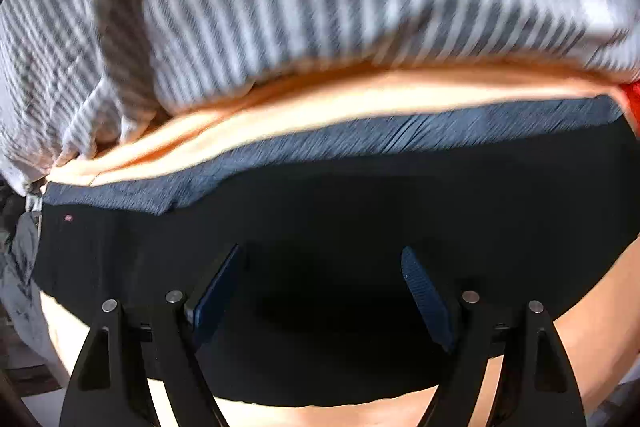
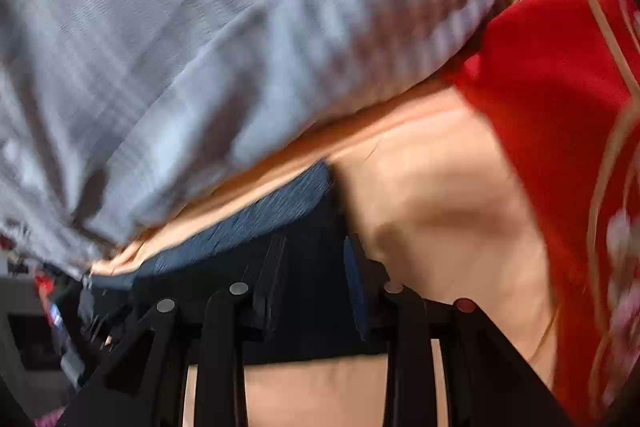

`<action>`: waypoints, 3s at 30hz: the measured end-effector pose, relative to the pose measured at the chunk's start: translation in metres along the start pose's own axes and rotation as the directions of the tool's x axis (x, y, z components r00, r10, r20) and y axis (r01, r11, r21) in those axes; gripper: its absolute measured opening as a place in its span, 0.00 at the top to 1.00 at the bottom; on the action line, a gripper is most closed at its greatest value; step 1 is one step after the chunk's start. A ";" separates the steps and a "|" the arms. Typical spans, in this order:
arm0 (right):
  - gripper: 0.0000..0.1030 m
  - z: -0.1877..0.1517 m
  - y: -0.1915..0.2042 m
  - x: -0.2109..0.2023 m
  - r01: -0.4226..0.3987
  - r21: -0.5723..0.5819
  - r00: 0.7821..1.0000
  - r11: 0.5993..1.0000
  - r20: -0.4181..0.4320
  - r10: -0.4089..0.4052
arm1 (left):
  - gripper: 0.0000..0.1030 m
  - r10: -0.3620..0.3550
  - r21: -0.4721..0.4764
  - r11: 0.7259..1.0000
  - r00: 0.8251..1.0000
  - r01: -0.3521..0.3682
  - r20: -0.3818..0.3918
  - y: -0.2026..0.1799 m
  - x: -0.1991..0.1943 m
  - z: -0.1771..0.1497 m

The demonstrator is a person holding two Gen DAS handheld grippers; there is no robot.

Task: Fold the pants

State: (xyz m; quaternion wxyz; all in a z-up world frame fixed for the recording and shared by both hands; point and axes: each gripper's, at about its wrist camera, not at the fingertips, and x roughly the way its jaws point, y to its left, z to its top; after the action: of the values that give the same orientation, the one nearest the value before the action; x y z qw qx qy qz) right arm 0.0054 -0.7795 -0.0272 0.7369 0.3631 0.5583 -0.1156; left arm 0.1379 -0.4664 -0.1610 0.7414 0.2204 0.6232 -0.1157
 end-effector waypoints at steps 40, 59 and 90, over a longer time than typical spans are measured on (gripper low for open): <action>0.66 -0.222 0.286 0.149 -0.096 -0.075 0.961 0.993 -0.267 0.072 | 0.20 -0.093 -0.225 0.968 0.993 0.108 0.078 0.460 0.050 -0.006; 0.50 -0.172 0.376 0.152 -0.011 -0.460 0.934 0.888 -0.321 -0.155 | 0.20 -0.236 0.088 0.970 0.963 0.226 0.127 0.387 0.041 -0.020; 0.96 -0.089 0.327 0.233 0.203 -0.250 0.969 0.947 -0.088 -0.231 | 0.10 -0.086 0.117 0.991 0.986 0.069 0.142 0.257 0.098 0.033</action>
State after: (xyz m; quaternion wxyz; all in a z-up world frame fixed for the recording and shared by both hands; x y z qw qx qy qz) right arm 0.2098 -0.4339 -0.1160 0.7243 0.2139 0.6467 -0.1067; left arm 0.3009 -0.2470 -0.2052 0.7667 0.2280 0.5675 -0.1952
